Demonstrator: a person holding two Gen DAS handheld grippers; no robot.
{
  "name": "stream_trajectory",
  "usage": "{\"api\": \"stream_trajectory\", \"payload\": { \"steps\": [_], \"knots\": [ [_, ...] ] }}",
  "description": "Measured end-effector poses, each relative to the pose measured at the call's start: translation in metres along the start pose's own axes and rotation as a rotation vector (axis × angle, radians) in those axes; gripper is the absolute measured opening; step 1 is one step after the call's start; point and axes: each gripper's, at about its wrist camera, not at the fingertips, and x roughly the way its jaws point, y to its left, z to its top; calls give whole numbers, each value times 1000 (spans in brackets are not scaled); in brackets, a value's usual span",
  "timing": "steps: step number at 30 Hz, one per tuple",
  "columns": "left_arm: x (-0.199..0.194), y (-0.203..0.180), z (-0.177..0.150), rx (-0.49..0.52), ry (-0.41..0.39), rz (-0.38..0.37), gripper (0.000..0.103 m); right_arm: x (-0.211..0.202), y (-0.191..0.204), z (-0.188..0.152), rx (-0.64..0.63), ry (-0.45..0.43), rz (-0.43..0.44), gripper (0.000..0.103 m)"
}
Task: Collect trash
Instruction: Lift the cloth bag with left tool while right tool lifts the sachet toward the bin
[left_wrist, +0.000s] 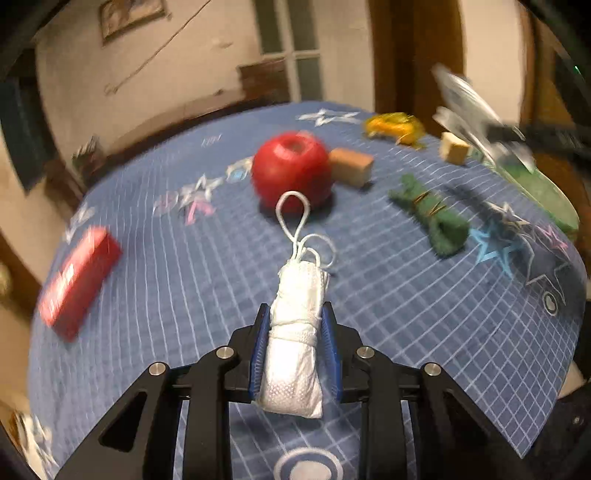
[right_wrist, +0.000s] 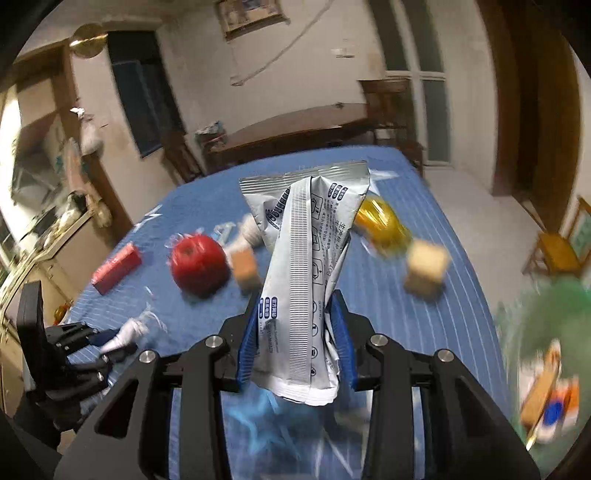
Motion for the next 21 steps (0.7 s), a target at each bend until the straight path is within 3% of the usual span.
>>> {"api": "stream_trajectory", "payload": {
  "steps": [4,12,21],
  "knots": [
    [15,13,-2,-41,25,58,29,19,-15,-21,81,26,43,35],
    [18,27,-3,-96,22,13,30,43,-32,-32,181,54,162,35],
    [20,26,-2,-102,19,6,30,43,-43,-34,218,72,181,35]
  ]
}}
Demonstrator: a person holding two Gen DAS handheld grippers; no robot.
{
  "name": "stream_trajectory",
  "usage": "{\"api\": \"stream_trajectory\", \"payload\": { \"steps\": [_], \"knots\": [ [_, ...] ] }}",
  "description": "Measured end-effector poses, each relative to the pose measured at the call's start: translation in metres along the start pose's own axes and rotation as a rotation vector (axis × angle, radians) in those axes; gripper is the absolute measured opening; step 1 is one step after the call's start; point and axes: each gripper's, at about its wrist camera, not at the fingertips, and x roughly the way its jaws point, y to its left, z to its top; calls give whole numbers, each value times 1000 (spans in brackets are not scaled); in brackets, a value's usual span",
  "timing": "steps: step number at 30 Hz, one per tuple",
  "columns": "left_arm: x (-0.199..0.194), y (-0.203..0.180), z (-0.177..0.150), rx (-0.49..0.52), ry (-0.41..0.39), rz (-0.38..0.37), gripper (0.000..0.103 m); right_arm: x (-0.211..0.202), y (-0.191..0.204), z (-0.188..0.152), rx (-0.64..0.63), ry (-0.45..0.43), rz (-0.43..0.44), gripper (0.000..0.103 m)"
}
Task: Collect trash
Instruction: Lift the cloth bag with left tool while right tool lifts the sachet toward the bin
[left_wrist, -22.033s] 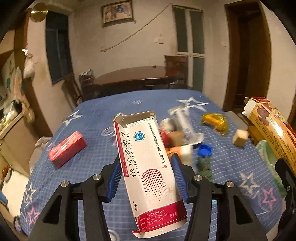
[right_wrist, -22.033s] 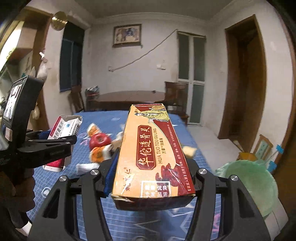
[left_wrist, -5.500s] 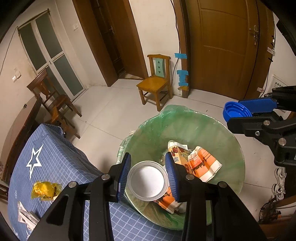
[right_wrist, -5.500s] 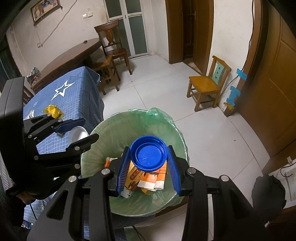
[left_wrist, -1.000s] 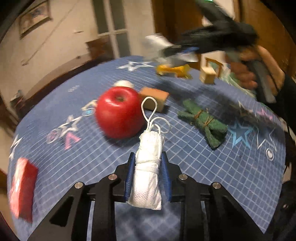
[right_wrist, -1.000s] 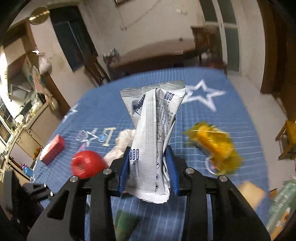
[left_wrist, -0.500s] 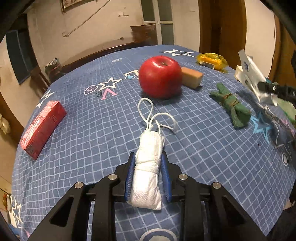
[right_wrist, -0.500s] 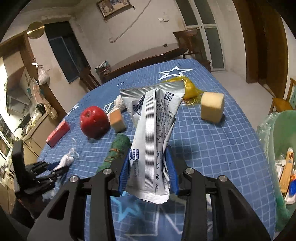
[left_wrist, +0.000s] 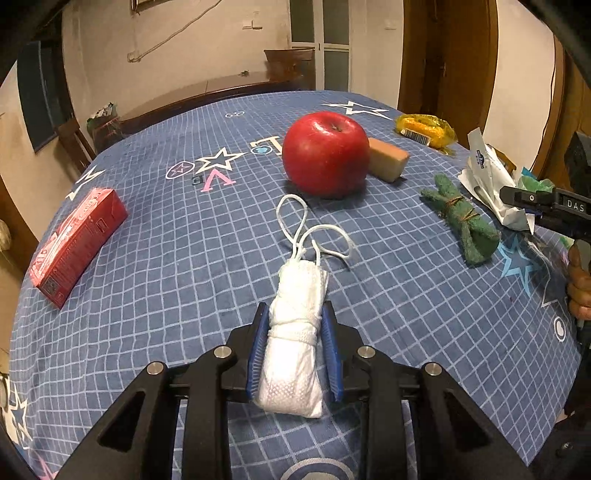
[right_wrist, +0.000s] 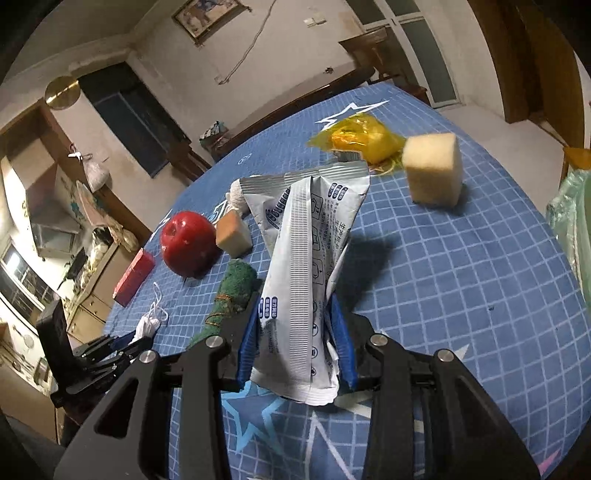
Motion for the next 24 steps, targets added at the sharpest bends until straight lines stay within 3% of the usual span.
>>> {"api": "stream_trajectory", "payload": {
  "steps": [24],
  "knots": [
    [1,0,0,-2,-1,-1,30,2,-3,3,4,21,-22,35]
  ]
}}
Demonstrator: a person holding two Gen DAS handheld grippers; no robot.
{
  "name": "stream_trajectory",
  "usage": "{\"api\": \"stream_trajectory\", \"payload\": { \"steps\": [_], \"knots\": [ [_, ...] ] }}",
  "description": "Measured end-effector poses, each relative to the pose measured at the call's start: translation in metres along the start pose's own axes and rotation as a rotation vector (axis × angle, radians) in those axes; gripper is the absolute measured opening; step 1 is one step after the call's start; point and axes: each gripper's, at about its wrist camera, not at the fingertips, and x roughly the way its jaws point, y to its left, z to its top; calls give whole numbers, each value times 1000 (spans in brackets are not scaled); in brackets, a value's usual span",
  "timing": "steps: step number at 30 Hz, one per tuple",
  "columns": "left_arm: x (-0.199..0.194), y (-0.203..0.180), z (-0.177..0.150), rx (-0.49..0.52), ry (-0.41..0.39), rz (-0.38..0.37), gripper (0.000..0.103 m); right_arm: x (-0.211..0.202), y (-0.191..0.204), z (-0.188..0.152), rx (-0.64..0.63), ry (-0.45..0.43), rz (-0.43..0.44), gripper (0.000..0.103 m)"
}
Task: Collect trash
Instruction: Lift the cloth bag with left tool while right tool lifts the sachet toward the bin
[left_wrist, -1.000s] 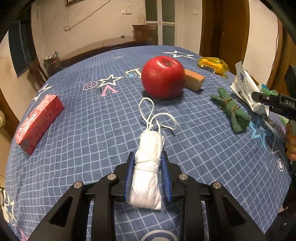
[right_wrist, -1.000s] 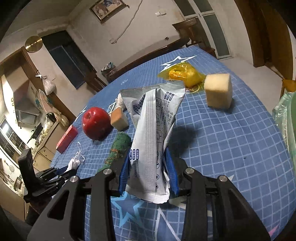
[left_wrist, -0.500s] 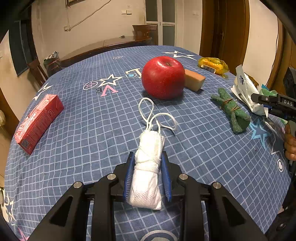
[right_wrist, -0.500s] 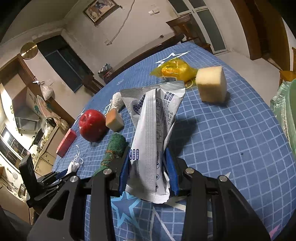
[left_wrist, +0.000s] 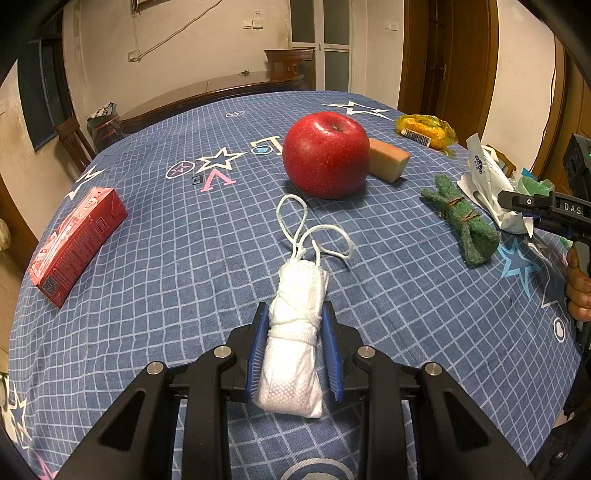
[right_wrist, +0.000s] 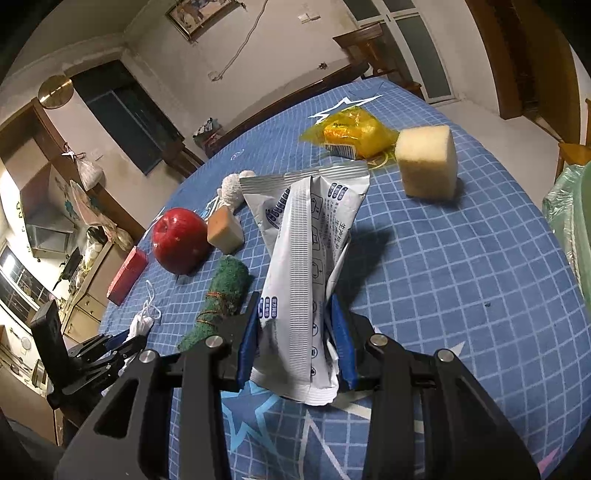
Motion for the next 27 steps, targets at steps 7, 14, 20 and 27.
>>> {"api": "stream_trajectory", "payload": {
  "steps": [7,14,20,27],
  "knots": [
    [0,0,0,0,0,0,30,5,3,-1,-4,6,-4,35],
    [1,1,1,-7,1,-11,30,8,6,-1,-12,15,-13,36],
    [1,0,1,-11,2,-16,30,10,7,-1,-17,14,-8,35],
    [-1,3,1,-43,9,0,28,-8,21,-16,-52,-41,-7,35]
  ]
}}
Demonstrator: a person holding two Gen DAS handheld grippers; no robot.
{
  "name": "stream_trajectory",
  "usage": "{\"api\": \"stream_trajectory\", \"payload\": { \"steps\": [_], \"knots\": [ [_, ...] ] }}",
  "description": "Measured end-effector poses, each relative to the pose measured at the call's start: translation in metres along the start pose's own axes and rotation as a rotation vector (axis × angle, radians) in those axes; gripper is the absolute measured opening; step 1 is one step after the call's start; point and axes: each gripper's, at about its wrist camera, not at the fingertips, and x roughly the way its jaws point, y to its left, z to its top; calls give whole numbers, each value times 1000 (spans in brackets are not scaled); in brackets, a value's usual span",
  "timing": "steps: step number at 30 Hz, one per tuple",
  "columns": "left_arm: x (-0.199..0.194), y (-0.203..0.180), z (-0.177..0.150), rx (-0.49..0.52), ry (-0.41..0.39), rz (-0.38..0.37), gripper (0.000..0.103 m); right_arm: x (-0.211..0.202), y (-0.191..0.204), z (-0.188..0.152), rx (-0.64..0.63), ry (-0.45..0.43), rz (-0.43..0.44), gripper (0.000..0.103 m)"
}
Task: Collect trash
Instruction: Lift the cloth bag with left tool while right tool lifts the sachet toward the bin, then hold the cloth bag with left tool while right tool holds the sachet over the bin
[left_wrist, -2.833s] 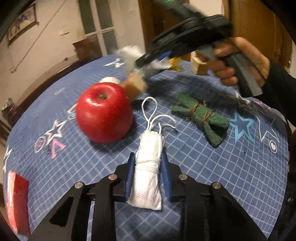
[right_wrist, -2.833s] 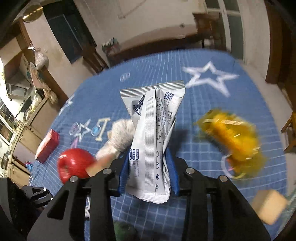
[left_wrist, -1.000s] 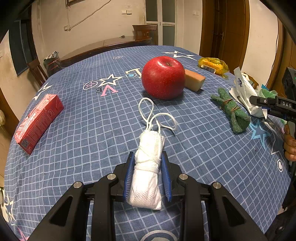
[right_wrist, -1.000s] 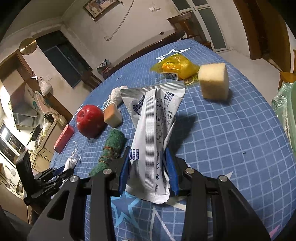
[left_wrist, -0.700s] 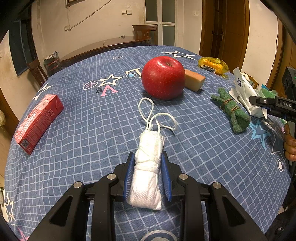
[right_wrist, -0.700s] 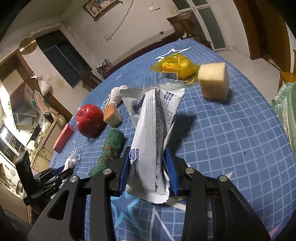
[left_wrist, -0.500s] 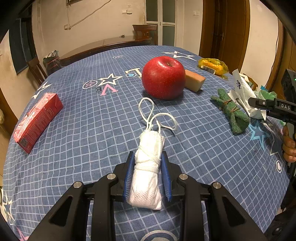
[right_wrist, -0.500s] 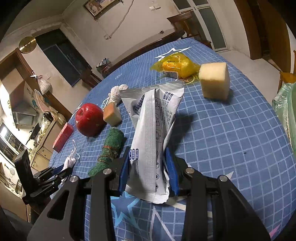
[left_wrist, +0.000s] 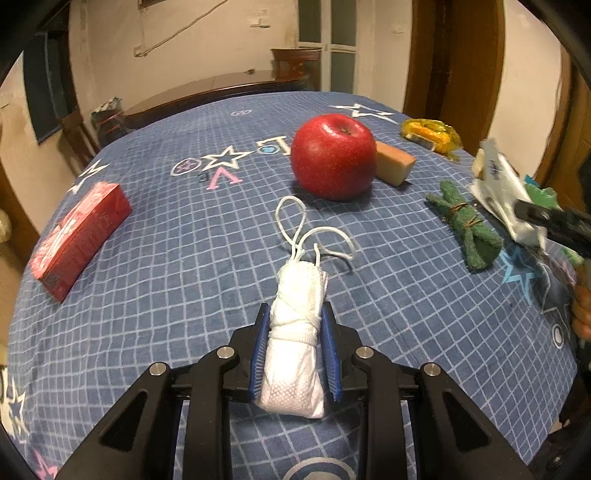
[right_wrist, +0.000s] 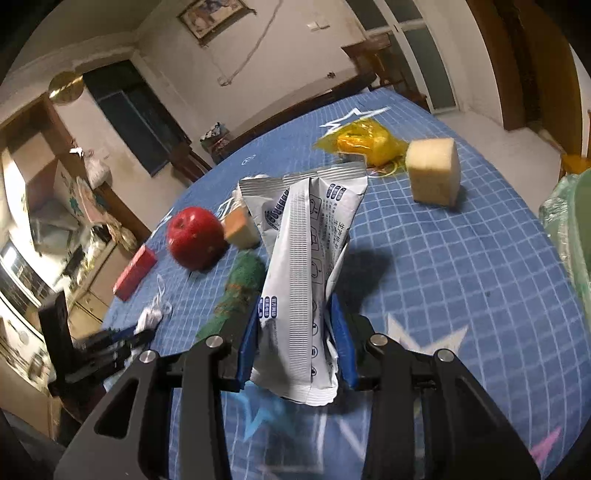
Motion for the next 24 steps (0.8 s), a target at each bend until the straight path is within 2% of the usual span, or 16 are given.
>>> {"api": "stream_trajectory", "payload": {
  "steps": [5,9,16,24],
  "knots": [
    [-27,-20,12,-35,-7,15,28,-39,16,-9,-75,-30,-81,35],
    [-56,-58,36,13,-77,16,28,-80,14,-3,-110,-73,-143,35],
    [-78,-160,91,172,-184,-58,28,-140,-22,10,-89,-108,-297,35],
    [-59,-279,139,315,-234,-132,28,-193,-89,31,31,-101,-464,35]
  ]
}}
